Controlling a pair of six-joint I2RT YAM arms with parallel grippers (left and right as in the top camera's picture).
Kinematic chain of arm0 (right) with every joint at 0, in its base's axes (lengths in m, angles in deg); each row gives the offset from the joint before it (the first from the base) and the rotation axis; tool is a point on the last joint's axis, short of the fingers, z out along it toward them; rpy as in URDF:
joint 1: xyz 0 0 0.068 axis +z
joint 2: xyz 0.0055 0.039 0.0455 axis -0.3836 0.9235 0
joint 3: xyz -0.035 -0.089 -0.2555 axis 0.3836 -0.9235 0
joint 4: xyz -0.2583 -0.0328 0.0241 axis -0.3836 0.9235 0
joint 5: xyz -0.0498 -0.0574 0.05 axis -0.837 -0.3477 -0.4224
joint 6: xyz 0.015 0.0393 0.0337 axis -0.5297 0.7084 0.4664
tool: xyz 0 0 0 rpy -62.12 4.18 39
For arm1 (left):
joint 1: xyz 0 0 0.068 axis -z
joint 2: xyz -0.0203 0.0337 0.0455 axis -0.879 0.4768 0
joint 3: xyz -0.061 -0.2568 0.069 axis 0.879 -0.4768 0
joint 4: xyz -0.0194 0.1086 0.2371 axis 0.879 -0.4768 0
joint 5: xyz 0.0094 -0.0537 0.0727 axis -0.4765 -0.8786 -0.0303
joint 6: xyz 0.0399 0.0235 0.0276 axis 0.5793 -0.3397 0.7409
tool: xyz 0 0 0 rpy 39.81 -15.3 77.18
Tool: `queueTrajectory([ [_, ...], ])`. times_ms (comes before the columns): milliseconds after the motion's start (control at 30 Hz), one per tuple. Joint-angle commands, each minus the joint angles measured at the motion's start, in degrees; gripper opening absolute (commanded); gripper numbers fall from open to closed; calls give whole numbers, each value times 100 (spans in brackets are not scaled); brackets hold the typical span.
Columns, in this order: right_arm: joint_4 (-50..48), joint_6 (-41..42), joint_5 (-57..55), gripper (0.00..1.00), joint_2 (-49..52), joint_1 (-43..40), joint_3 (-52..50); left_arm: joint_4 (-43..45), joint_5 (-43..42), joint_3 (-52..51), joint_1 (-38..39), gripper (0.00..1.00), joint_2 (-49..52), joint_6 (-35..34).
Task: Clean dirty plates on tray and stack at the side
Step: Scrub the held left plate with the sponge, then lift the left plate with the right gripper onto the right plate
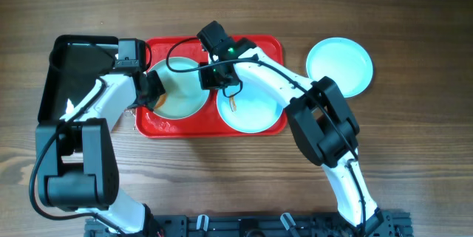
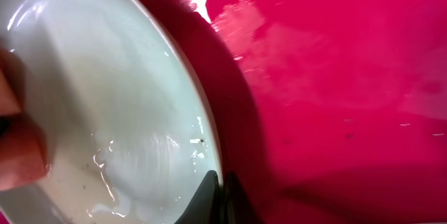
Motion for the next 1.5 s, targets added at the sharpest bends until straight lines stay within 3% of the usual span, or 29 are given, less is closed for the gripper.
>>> queueTrajectory([
  [0, 127, 13, -396, 4, 101, -83, -17, -87, 1447, 61, -136, 4, -221, 83],
  [67, 131, 15, -435, 4, 101, -83, -17, -63, 1108, 92, -136, 4, -597, 85],
  [267, 79, 35, -428, 4, 101, -83, -15, 55, -1873, 33, -105, 4, -774, 83],
  [333, 72, 94, -411, 4, 101, -83, -15, 61, -2157, 20, 7, 4, -577, 83],
  [533, 63, 168, -413, 4, 101, -83, -15, 210, -1991, 20, 549, 4, 258, 87],
  [700, 105, 17, -417, 4, 101, -83, -15, -422, 24, 114, 289, 4, 9, 83],
  [833, 90, 15, -417, 4, 101, -83, -15, -603, 940, 243, 162, 4, -739, -92],
  [933, -20, -57, -415, 4, 101, -83, -15, -535, 726, 243, 173, 4, -1458, -92],
  [1133, -96, -555, -516, 4, -133, -122, 306, -584, -848, 238, 173, 4, -1952, -90],
  [1333, 238, -942, -2909, 4, -1462, -229, 345, -935, -1102, 229, 170, 4, -1904, -90],
  [1467, 136, -2509, -4437, 4, -2063, -157, 345, -951, -1106, 229, 170, 4, -1902, -90],
])
